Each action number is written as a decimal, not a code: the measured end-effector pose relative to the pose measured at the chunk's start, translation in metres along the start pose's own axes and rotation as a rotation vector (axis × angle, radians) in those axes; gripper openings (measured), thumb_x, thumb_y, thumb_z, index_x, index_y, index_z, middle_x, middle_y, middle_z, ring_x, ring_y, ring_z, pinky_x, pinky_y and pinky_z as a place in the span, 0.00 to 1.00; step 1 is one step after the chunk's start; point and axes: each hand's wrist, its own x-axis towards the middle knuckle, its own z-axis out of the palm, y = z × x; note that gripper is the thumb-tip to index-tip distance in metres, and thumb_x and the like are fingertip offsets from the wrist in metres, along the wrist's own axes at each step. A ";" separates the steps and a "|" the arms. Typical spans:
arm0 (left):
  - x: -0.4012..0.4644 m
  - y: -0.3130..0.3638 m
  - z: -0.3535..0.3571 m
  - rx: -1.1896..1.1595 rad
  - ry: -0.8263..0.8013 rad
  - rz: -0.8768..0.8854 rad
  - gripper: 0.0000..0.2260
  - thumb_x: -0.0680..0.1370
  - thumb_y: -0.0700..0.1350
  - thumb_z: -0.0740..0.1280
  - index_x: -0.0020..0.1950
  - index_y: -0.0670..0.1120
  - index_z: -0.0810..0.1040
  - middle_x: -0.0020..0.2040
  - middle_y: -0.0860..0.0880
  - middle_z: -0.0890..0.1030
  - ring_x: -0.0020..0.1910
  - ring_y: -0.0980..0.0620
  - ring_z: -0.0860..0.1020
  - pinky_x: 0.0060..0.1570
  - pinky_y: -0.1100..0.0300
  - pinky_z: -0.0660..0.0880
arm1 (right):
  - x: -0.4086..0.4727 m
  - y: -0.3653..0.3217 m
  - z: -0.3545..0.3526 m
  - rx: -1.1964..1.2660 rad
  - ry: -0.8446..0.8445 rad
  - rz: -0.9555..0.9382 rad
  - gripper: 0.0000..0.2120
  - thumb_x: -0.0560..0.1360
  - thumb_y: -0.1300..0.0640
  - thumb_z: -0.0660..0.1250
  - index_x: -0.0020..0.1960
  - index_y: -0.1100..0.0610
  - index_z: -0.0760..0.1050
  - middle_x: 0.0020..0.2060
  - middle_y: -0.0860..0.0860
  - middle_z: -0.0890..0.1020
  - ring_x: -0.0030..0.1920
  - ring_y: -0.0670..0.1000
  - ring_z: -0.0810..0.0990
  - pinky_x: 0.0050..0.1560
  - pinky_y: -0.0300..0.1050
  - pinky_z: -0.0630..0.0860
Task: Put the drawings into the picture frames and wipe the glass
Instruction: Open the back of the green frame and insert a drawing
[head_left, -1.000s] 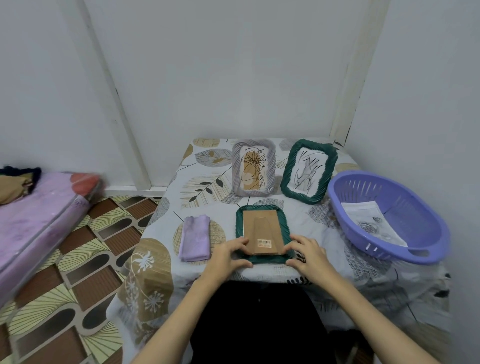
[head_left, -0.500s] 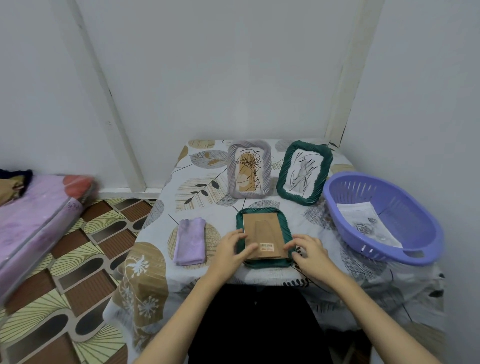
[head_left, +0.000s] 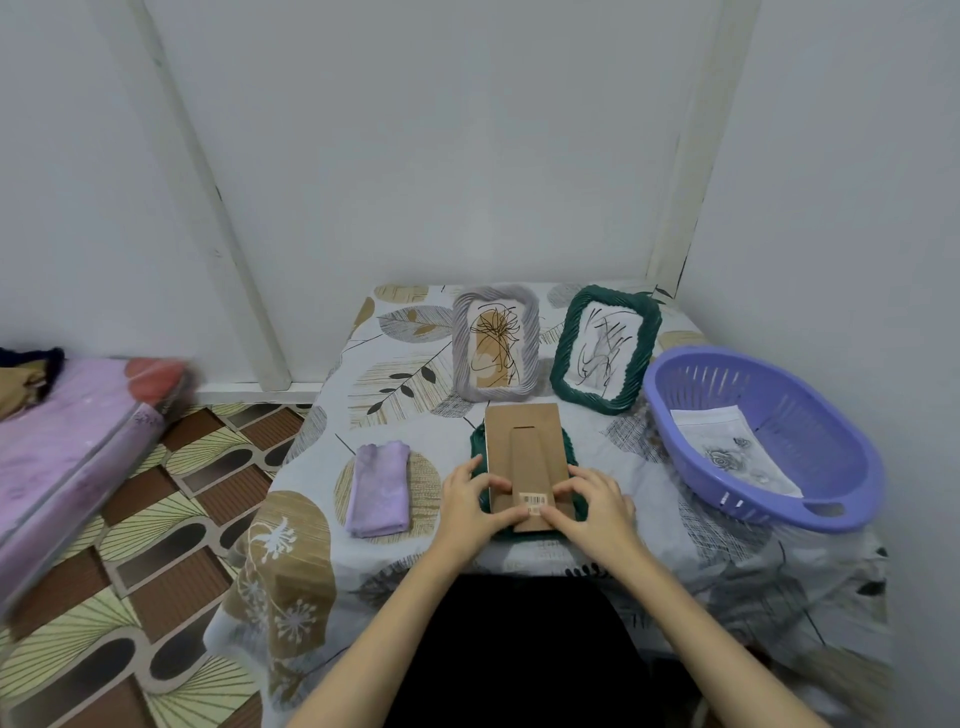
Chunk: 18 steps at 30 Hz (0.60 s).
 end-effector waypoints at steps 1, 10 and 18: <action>-0.001 0.001 0.000 -0.004 0.006 0.006 0.17 0.66 0.48 0.76 0.52 0.45 0.80 0.69 0.45 0.67 0.70 0.47 0.61 0.66 0.61 0.56 | 0.000 0.000 0.000 0.000 0.000 -0.001 0.13 0.69 0.46 0.71 0.50 0.51 0.79 0.65 0.47 0.72 0.68 0.49 0.65 0.65 0.52 0.61; 0.001 0.011 -0.006 -0.136 -0.009 -0.003 0.42 0.62 0.42 0.79 0.70 0.42 0.62 0.58 0.53 0.71 0.44 0.59 0.71 0.39 0.78 0.69 | 0.000 0.000 -0.003 0.010 -0.008 -0.006 0.14 0.67 0.46 0.73 0.51 0.50 0.79 0.66 0.45 0.71 0.68 0.48 0.65 0.67 0.54 0.60; 0.005 0.005 -0.005 -0.073 0.000 -0.023 0.43 0.60 0.45 0.80 0.70 0.46 0.63 0.62 0.46 0.66 0.62 0.49 0.67 0.66 0.55 0.66 | 0.001 0.005 -0.004 0.105 -0.005 -0.034 0.16 0.62 0.52 0.78 0.47 0.54 0.82 0.60 0.49 0.75 0.62 0.51 0.69 0.60 0.42 0.64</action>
